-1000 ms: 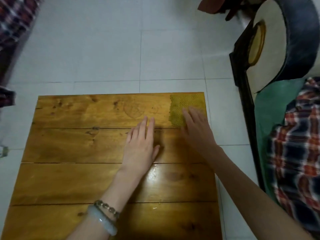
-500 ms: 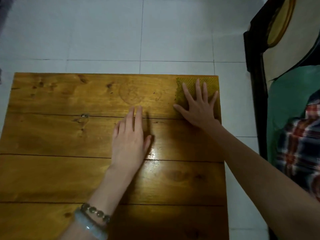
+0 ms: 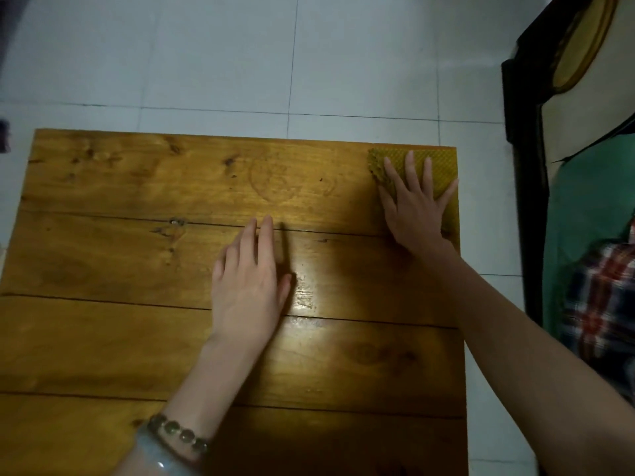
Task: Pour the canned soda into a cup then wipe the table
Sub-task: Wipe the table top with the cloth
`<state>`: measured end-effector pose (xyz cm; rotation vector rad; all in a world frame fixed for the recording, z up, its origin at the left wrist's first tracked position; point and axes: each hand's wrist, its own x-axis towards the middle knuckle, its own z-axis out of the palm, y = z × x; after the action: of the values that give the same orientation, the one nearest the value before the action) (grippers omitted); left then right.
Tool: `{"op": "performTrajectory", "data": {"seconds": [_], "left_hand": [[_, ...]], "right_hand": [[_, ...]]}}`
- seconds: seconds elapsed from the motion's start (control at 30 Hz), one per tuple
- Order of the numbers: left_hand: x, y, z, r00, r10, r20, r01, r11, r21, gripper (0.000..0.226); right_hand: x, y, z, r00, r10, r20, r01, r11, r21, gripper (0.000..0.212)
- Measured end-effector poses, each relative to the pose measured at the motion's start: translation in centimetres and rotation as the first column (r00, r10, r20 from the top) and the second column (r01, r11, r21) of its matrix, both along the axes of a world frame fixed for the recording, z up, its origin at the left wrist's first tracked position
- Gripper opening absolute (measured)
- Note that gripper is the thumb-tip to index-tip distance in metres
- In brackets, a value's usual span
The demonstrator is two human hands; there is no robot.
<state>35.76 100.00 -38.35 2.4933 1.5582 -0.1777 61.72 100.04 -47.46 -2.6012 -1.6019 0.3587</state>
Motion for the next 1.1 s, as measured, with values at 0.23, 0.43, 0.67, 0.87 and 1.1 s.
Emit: {"op": "performTrajectory", "data": {"seconds": [0.23,0.43,0.67,0.87,1.1], "left_hand": [[-3.7,-0.9,-0.1,0.992,0.103,0.075,-0.099,0.994,-0.048,0.076],[-7.8,-3.6,-0.3,0.991,0.044,0.129,-0.027,0.991,-0.130,0.074],[-12.5,-8.4,-1.2,0.976,-0.106,0.188,0.158,0.943,-0.292,0.079],[-16.5,-12.4,-1.9,0.972,-0.199,0.125,0.231,0.906,-0.354,0.097],[-20.2,-15.2,-3.2,0.982,-0.187,-0.001,0.173,0.912,-0.373,0.120]], "right_hand": [[-1.3,-2.9,1.8,0.949,0.157,-0.273,-0.177,0.983,-0.048,0.059],[-8.5,-9.5,1.4,0.929,0.317,-0.193,-0.338,0.937,-0.085,0.060],[-12.8,-15.4,0.7,0.931,0.316,-0.185,-0.326,0.945,-0.026,0.057],[-15.8,-20.7,0.5,0.956,0.233,-0.181,-0.231,0.972,0.032,0.055],[-25.4,-23.5,0.2,0.994,0.094,-0.061,-0.095,0.995,-0.019,0.058]]}}
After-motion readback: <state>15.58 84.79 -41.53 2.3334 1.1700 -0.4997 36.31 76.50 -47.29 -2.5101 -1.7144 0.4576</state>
